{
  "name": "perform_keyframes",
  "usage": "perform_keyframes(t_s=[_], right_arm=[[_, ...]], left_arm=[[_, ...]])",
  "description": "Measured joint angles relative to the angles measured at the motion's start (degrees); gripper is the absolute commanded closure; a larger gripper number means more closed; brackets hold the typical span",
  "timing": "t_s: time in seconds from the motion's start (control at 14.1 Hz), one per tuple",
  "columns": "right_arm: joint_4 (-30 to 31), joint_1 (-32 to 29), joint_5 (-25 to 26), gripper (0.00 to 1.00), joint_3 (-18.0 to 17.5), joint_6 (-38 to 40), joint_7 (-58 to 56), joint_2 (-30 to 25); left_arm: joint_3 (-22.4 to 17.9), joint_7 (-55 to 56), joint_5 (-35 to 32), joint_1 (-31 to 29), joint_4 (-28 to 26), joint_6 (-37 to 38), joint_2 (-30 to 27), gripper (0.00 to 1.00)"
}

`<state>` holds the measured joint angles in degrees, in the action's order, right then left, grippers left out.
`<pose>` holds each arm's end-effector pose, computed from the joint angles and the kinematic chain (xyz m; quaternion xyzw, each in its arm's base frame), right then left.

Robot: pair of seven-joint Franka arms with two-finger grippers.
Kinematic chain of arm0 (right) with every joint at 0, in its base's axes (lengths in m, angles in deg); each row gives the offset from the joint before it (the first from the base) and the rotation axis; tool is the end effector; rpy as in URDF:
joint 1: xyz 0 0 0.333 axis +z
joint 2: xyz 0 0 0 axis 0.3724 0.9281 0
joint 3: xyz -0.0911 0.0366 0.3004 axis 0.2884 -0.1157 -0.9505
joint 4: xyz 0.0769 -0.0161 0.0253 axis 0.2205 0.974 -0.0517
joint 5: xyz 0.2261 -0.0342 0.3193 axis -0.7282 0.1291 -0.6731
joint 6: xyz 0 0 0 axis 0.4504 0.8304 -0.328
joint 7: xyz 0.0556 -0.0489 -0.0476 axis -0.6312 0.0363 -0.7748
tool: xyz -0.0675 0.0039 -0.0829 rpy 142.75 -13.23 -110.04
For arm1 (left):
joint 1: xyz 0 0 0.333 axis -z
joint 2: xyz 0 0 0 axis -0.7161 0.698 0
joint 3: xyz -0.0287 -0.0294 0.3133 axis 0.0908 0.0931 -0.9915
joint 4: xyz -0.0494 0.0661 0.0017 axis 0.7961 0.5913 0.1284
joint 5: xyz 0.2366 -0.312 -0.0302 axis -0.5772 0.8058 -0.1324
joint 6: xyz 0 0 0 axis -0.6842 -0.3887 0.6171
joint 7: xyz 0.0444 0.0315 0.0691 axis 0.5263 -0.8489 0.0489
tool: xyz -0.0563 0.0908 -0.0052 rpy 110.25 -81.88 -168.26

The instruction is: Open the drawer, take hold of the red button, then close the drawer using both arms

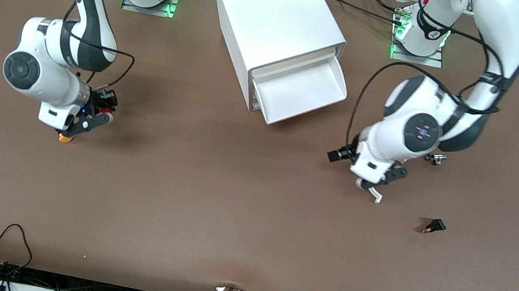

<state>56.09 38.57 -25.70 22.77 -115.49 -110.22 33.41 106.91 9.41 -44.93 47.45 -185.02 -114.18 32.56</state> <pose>0.5493 0.0367 0.2732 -0.9574 -0.2713 0.0974 0.0149 0.5678 -0.2760 0.3133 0.9603 0.2541 -0.1077 0.0403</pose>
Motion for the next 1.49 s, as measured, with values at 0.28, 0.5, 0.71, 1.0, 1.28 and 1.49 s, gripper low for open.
perform_keyframes(t_s=[0.28,0.5,0.71,1.0,1.28,1.49], right_arm=[[12.39,-0.06,-0.02,1.00,3.69,-8.02,-3.69,-3.47],[19.17,0.10,-0.03,0.78,3.70,-15.70,-3.70,-4.42],[21.98,0.13,-0.03,0.03,3.70,-19.33,-3.70,-4.41],[21.44,0.13,-0.38,0.00,3.72,-20.26,-3.37,-4.91],[17.34,0.19,-1.41,0.00,3.53,-18.02,0.72,-8.00],[9.67,0.70,-1.41,0.00,2.69,-7.33,4.58,-10.70]], left_arm=[[0.81,8.42,0.00,4.36,-4.81,-5.93,-0.14,0.00],[1.74,10.58,0.00,5.05,-6.41,-6.95,-0.15,0.00],[4.37,13.40,0.00,5.12,-7.30,-6.95,-0.26,0.00],[8.61,17.16,-0.02,5.25,-8.99,-6.99,-0.61,0.00],[11.80,18.17,-0.02,5.34,-9.68,-7.01,-0.66,0.00],[13.15,18.22,-0.02,5.62,-10.32,-7.01,-0.67,0.00]])
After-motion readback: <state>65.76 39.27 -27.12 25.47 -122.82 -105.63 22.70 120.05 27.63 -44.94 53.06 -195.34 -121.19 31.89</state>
